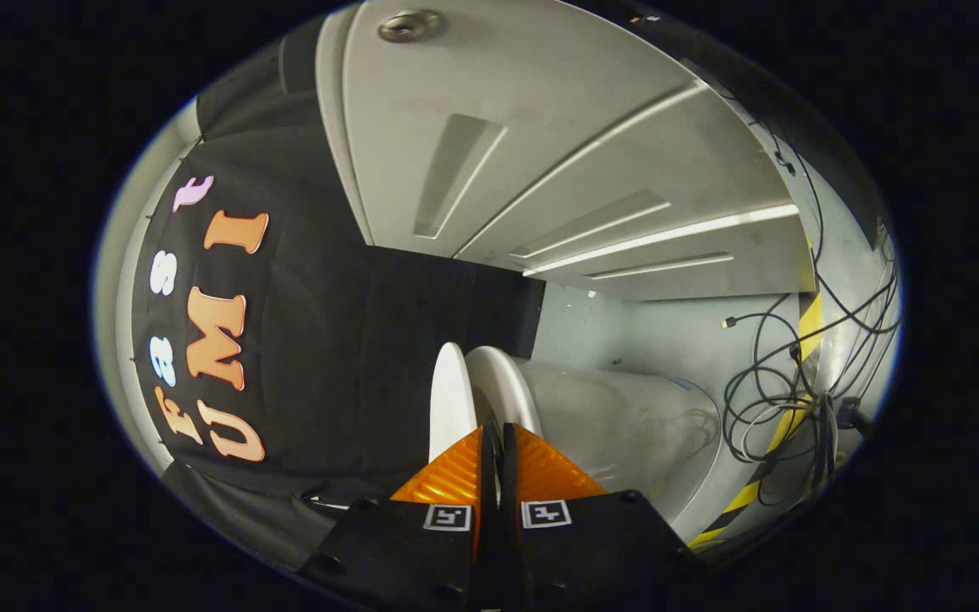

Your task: Open the toilet lid.

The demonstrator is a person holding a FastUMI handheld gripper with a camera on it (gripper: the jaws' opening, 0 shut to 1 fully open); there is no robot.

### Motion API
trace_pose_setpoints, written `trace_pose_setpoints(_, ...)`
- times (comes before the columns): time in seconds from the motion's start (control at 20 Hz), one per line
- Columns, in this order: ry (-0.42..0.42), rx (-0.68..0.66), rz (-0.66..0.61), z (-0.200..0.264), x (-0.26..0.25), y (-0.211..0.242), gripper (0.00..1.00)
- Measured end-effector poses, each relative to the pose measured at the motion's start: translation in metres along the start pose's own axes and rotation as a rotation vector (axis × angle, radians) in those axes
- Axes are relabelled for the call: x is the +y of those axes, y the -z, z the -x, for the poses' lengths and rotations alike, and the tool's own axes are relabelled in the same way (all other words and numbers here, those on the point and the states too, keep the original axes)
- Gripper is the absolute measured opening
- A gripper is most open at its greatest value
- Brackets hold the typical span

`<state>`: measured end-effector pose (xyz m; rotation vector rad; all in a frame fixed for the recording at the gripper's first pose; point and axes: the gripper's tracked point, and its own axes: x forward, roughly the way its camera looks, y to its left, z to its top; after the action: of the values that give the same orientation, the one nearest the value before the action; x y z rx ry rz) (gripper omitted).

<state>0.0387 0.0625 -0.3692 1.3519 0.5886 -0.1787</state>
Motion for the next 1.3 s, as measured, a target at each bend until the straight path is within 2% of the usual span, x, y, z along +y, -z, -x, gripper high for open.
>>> trace_pose_setpoints(0.3, -0.005, -0.047, 0.160, 0.006, 0.033, -0.001, 0.08)
trace_pose_setpoints(0.45, -0.019, -0.134, 0.328, 0.000, 0.060, -0.010, 0.08)
trace_pose_setpoints(0.6, -0.033, -0.160, 0.461, 0.006, 0.085, -0.005, 0.08)
trace_pose_setpoints(0.9, -0.044, -0.187, 0.544, 0.007, 0.108, -0.004, 0.08)
trace_pose_setpoints(1.3, -0.108, -0.213, 0.630, 0.017, 0.155, 0.010, 0.08)
